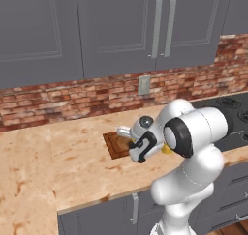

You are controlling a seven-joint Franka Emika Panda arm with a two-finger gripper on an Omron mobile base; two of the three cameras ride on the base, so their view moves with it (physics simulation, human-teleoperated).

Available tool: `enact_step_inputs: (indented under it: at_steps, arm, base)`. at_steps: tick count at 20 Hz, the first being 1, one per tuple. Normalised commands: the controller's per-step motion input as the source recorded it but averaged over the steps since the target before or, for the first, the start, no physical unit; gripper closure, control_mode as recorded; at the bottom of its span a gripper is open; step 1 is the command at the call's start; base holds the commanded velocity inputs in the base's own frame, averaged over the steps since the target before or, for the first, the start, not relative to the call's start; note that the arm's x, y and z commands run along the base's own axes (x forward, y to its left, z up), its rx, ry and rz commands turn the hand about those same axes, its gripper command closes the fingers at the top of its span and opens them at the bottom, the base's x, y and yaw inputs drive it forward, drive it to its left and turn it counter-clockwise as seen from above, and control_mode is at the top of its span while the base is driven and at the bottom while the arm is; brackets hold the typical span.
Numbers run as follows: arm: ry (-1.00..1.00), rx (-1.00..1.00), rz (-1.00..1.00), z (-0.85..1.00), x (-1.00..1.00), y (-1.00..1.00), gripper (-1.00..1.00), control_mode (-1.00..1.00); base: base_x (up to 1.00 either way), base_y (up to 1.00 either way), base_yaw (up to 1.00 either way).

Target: Retrieve the reheated potato from the microwave, then place the potato, cheese, and condiment on the cutting board.

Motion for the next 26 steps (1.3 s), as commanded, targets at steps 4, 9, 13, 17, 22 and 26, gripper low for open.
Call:
enact_step_inputs:
  at_steps: [4,9,13,17,22,26]
  arm:
    - [0.0,0.07,0.0,0.4,0.0,-0.06,-1.0,-1.0]
    - [0.02,0.04,0.0,0.45,0.04,0.0,-1.0,-1.0]
    - [0.01,0.01,0.0,0.43,0.15,-0.01,-1.0,-1.0]
    - [0.0,0.0,0.02,0.44,0.04,0.0,-1.0,-1.0]
    - [0.05,0.0,0.01,0.36,-0.22,0.01,-1.0,-1.0]
    - [0.1,0.0,0.04,0.36,-0.28,0.02,-1.0,-1.0]
  base:
    - [0.0,0.0,0.0]
    - [0.0,0.0,0.0]
    - [0.0,0.0,0.0]
    - [0.0,0.0,0.0]
    - [0.0,0.0,0.0]
    - [0.0,0.0,0.0]
